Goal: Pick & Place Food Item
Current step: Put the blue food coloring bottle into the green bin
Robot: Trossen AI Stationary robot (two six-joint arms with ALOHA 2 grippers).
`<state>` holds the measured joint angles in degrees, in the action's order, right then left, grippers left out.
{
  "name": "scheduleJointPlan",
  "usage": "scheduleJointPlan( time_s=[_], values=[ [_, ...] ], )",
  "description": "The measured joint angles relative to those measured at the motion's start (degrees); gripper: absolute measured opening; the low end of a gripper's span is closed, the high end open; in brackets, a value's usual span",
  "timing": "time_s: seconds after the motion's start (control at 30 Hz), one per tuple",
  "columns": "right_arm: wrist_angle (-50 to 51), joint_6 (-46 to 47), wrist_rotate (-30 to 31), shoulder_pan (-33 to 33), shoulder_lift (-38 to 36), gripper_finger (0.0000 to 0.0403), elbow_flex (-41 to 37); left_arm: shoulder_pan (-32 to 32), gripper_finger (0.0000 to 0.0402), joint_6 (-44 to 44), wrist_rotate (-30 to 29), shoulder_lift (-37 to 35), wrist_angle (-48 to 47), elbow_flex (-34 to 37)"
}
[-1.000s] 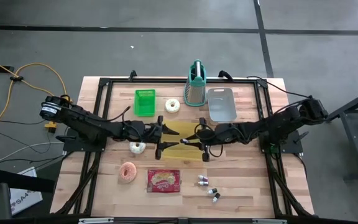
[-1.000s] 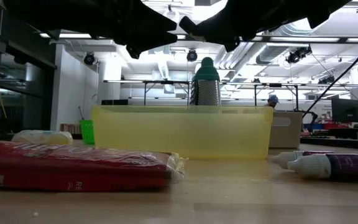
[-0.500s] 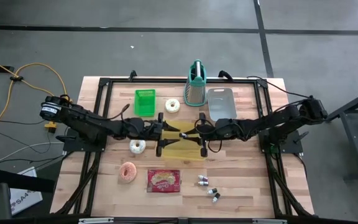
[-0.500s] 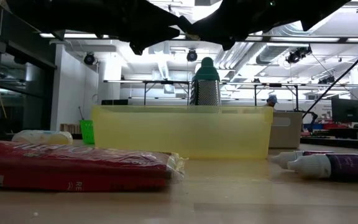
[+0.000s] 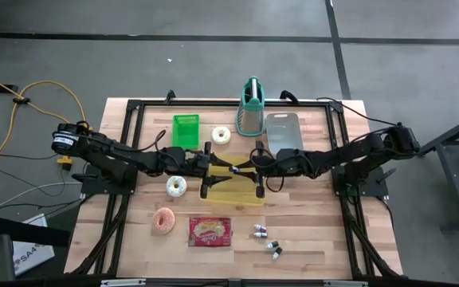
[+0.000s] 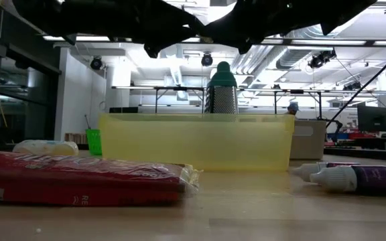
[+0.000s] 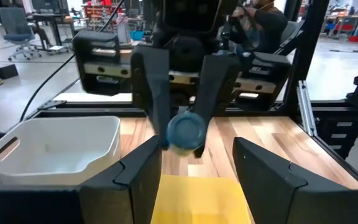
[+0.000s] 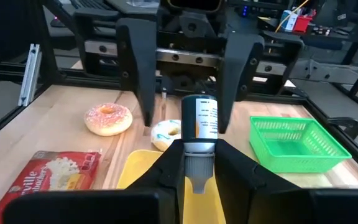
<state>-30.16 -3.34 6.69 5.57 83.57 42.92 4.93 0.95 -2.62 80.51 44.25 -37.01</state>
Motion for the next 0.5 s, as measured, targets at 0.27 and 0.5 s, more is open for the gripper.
scheduleJointPlan(
  time_s=[0.27, 0.5],
  values=[
    [-1.9, -1.0, -0.8, -0.1, 0.0, 0.0058, 0.0, 0.0, 0.0193, -1.4, 0.2, 0.0, 0.1, -1.0],
    [-2.4, -1.1, -0.7, -0.1, 0.0, 0.0058, 0.0, 0.0, 0.0193, -1.4, 0.1, 0.0, 1.4, -1.0]
  ],
)
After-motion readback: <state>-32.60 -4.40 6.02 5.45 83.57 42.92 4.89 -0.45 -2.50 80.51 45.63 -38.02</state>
